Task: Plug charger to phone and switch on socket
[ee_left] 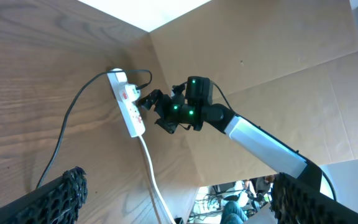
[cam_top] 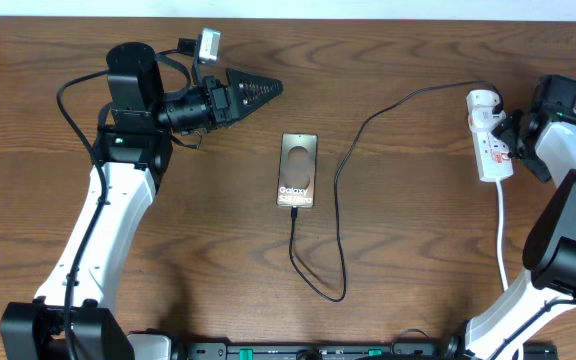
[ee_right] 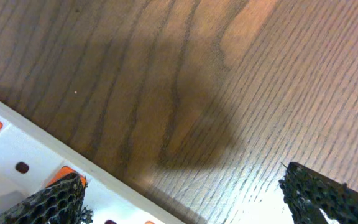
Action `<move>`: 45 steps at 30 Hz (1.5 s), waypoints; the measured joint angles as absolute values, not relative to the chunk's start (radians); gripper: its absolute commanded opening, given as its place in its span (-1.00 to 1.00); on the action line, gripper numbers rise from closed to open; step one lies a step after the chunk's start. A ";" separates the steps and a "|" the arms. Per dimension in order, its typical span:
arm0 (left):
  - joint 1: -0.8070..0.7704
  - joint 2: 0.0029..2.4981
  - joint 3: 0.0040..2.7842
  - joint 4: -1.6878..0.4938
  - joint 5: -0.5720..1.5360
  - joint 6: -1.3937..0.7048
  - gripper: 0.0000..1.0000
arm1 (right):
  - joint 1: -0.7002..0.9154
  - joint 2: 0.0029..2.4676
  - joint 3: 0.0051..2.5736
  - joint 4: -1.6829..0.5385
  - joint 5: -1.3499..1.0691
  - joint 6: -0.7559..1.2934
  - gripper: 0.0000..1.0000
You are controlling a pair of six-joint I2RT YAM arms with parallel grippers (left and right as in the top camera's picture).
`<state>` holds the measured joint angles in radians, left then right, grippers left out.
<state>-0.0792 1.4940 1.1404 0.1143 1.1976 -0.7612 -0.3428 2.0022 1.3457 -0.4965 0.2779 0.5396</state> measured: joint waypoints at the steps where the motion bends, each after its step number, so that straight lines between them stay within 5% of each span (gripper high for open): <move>1: -0.079 1.494 1.140 0.114 1.198 -0.761 0.90 | -0.344 2.002 1.346 -0.493 0.271 0.541 0.99; 45: -0.079 1.494 1.140 0.114 1.198 -0.761 0.90 | -0.364 2.010 1.345 -0.481 0.217 0.545 0.99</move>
